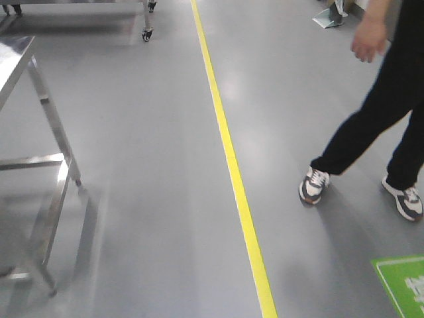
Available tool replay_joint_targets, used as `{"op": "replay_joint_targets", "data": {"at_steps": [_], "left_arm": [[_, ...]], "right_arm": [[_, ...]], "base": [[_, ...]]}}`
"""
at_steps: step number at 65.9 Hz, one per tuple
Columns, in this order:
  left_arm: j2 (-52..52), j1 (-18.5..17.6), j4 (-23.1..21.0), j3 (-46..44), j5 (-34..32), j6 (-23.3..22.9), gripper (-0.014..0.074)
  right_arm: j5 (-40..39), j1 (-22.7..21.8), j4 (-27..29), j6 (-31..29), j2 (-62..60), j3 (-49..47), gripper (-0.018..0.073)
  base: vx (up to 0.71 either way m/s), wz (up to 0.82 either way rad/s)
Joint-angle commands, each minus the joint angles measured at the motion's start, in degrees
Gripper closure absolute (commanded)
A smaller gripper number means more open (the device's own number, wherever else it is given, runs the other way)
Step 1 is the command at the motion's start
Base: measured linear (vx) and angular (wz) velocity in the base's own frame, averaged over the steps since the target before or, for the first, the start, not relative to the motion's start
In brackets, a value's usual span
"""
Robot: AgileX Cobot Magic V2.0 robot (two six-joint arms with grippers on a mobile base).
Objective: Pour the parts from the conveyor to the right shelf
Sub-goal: 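Drive the base away from the conveyor holding the block in the right gripper, then drive down the aisle between shelves of blue bins, block held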
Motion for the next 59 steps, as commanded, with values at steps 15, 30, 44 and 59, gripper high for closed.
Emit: {"op": "replay_joint_targets", "data": {"at_steps": [15, 30, 44, 59], "left_arm": [[-0.62, -0.30, -0.41, -1.13, -4.53, -0.49, 0.0603], [-0.62, -0.30, -0.41, -1.13, -4.53, -0.49, 0.0603], [-0.62, -0.30, -0.41, -1.13, -4.53, -0.49, 0.0603], [-0.62, -0.30, -0.41, -1.13, -4.53, -0.49, 0.0603]], "right_arm": [[-4.59, -0.30, -0.39, -0.08, 0.68, -1.63, 0.0564], [-4.59, -0.30, -0.39, -0.08, 0.68, -1.63, 0.0564], [-4.59, -0.30, -0.39, -0.08, 0.68, -1.63, 0.0564], [-4.59, -0.30, -0.39, -0.08, 0.68, -1.63, 0.0564]], "base": [[0.82, -0.02], [0.81, 0.04], [0.83, 0.09], [0.84, 0.12]]}}
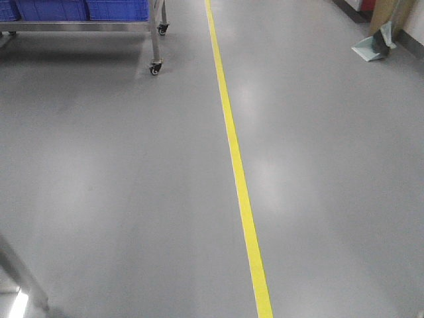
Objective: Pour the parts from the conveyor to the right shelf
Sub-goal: 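Drive down the aisle between shelves of blue bins, block held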
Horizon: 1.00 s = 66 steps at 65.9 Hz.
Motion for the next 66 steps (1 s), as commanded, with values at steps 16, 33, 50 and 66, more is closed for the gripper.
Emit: {"op": "replay_joint_targets", "data": {"at_steps": [16, 33, 50, 66], "left_arm": [[-0.62, -0.30, -0.41, -1.13, -4.53, -0.49, 0.0603], [-0.62, -0.30, -0.41, -1.13, -4.53, -0.49, 0.0603], [-0.62, -0.30, -0.41, -1.13, -4.53, -0.49, 0.0603], [-0.62, -0.30, -0.41, -1.13, -4.53, -0.49, 0.0603]], "right_arm": [[-4.59, -0.30, -0.39, -0.08, 0.68, -1.63, 0.0564], [-4.59, -0.30, -0.39, -0.08, 0.68, -1.63, 0.0564], [-4.59, -0.30, -0.39, -0.08, 0.68, -1.63, 0.0564], [-4.59, -0.30, -0.39, -0.08, 0.68, -1.63, 0.0564]], "base": [[0.85, 0.06], [0.84, 0.02], [0.79, 0.08], [0.75, 0.16]]}}
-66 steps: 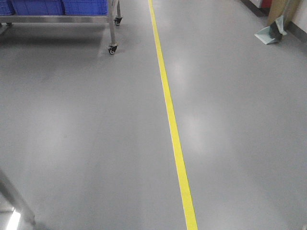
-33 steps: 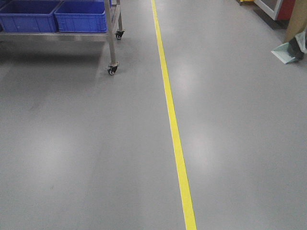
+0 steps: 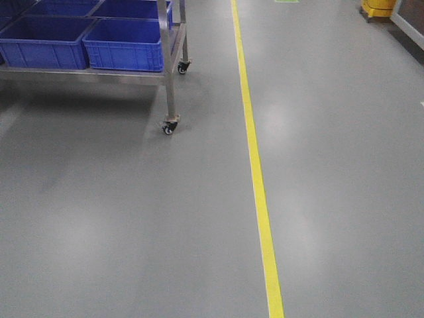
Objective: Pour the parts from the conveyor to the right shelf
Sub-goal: 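Drive down the aisle between shelves of blue bins, block held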
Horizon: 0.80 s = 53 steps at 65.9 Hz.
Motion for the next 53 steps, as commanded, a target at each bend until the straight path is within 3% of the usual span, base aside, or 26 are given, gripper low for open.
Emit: {"op": "replay_joint_targets", "data": {"at_steps": [1, 53], "left_arm": [[-0.62, -0.30, -0.41, -1.13, -4.53, -0.49, 0.0603], [-0.62, -0.30, -0.41, -1.13, -4.53, -0.49, 0.0603]], "right_arm": [[-4.60, -0.30, -0.39, -0.08, 0.68, -1.63, 0.0564], [-4.60, -0.35, -0.39, -0.08, 0.68, -1.63, 0.0564]], "base": [[0.73, 0.17], [0.63, 0.06]]}}
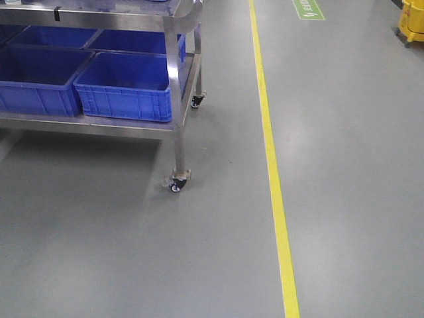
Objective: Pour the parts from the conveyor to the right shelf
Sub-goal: 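Drive down the aisle between shelves of blue bins, block held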
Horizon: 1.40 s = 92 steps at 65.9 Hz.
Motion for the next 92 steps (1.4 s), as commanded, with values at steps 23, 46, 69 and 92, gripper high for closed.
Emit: {"op": "replay_joint_targets", "data": {"at_steps": [23, 46, 69, 92], "left_arm": [[-0.62, -0.30, -0.41, -1.13, -4.53, -0.49, 0.0603], [-0.62, -0.30, -0.41, -1.13, -4.53, -0.49, 0.0603], [-0.62, -0.30, -0.41, -1.13, -4.53, -0.49, 0.0603], [-0.62, -0.30, -0.41, -1.13, -4.53, -0.49, 0.0603]], "right_arm": [[-4.60, -0.36, -0.33, -0.08, 0.68, -1.63, 0.0564], [-4.60, -0.29, -0.37, -0.08, 0.68, -1.63, 0.0564], [-4.60, -0.29, -0.37, -0.08, 0.68, -1.63, 0.0564], [-4.60, -0.29, -0.37, -0.08, 0.68, -1.63, 0.0564]], "base": [[0.42, 0.40], [0.29, 0.88], [0.27, 1.00], [0.31, 0.87]]}}
